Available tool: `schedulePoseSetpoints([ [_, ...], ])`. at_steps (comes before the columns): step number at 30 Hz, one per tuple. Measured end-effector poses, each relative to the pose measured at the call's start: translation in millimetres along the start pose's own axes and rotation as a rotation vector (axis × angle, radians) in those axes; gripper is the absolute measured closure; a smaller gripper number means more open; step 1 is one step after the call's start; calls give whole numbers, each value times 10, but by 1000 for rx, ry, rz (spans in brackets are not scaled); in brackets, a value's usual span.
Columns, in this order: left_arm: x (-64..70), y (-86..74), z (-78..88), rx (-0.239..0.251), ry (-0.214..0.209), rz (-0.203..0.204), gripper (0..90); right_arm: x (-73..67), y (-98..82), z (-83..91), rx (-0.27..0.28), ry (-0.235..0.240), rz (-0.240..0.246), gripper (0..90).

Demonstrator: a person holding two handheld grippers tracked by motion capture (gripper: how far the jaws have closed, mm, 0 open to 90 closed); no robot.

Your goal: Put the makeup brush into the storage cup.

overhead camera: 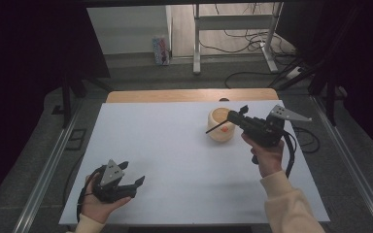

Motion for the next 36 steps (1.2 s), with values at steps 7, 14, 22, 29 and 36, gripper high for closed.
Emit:
schedulePoseSetpoints([
  [7, 17, -5, -2, 1, -8, -7, 254, 103, 40, 6, 30, -24, -12, 843],
  [14, 20, -9, 5, 0, -6, -12, 254, 179, 104, 78, 60, -47, -8, 843],
  [22, 30, -6, -3, -1, -12, -13, 254, 277, 125, 213, 82, -79, -14, 843],
  [29, 24, -10, -18, -4, -17, -11, 254, 378, 113, 234, 82, -115, -9, 843],
  [36, 31, -12, -20, -6, -21, -14, 254, 505, 96, 212, 86, -139, -18, 843],
])
Point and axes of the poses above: each handheld gripper's, and its own axes: z roughly backward along the jaws, y roughly out of its top, x roughly to its right, the point moved 4 cm from there along -z, roughly forward along the jaws, and after that the axes turned 12 degrees about y, right-handed, at the moved point
